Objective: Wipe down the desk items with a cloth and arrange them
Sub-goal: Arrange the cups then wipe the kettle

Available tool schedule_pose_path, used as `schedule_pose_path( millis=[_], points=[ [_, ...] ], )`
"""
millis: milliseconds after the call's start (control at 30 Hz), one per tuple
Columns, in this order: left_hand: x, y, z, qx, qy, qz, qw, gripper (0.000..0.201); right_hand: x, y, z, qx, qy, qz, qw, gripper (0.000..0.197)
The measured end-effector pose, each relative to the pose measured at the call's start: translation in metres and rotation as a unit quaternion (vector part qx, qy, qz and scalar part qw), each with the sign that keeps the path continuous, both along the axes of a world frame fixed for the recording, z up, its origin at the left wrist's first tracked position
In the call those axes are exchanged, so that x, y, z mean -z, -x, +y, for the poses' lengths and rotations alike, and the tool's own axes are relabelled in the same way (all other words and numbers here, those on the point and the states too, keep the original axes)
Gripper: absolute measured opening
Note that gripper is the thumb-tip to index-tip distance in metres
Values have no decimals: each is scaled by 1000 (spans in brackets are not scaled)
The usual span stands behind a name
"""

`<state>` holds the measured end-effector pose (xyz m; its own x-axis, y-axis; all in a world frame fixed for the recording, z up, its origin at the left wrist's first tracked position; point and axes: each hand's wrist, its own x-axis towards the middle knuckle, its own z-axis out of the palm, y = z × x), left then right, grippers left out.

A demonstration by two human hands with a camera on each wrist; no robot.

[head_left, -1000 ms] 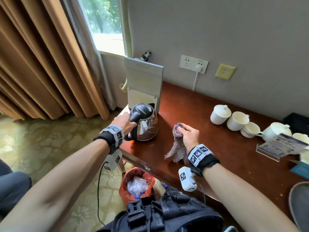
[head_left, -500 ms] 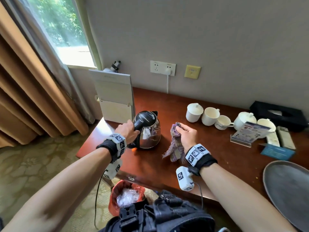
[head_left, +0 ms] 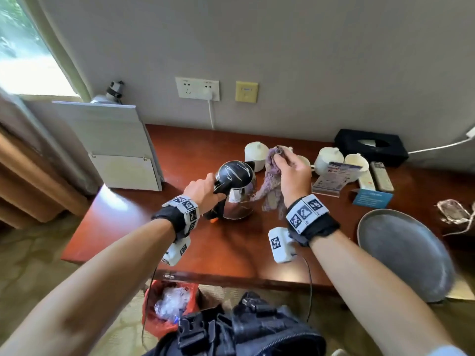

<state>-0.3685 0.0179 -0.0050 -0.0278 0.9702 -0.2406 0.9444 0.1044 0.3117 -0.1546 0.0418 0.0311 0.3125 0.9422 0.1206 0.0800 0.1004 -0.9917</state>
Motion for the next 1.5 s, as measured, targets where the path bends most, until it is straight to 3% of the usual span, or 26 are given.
schedule_pose_path(
  millis=[100, 233, 400, 533, 733, 833, 933, 1233, 1333, 1500],
  points=[
    [3, -6, 3, 38, 9, -4, 999, 48, -2, 4, 2, -48, -16, -99, 994, 31],
    [4, -11, 4, 67, 19, -15, 997, 48, 14, 9, -5, -106, -24, -241, 964, 32],
    [3, -7, 8, 67, 24, -76, 995, 42, 42, 10, -4, -259, -66, -390, 881, 38],
    [4, -1, 11, 55, 34, -141, 988, 41, 43, 15, 15, -303, -17, -388, 870, 37],
    [7, -1, 10, 47, 28, -134, 989, 38, 41, 26, 23, -294, -31, -389, 873, 29],
    [7, 0, 11, 42, 37, -143, 988, 36, 52, -2, 1, -316, -97, -431, 840, 35],
    [5, 3, 14, 42, 53, -175, 982, 32, 55, -21, -8, -344, -107, -456, 814, 41],
    [5, 2, 9, 32, 46, -191, 980, 30, 31, 36, 38, -307, 36, -410, 858, 30],
    [7, 3, 6, 21, 39, -195, 980, 33, 27, 28, 28, -327, 3, -404, 855, 27],
    [10, 5, 9, 35, 49, -198, 978, 31, 46, -25, -12, -337, -73, -411, 844, 43]
  ],
)
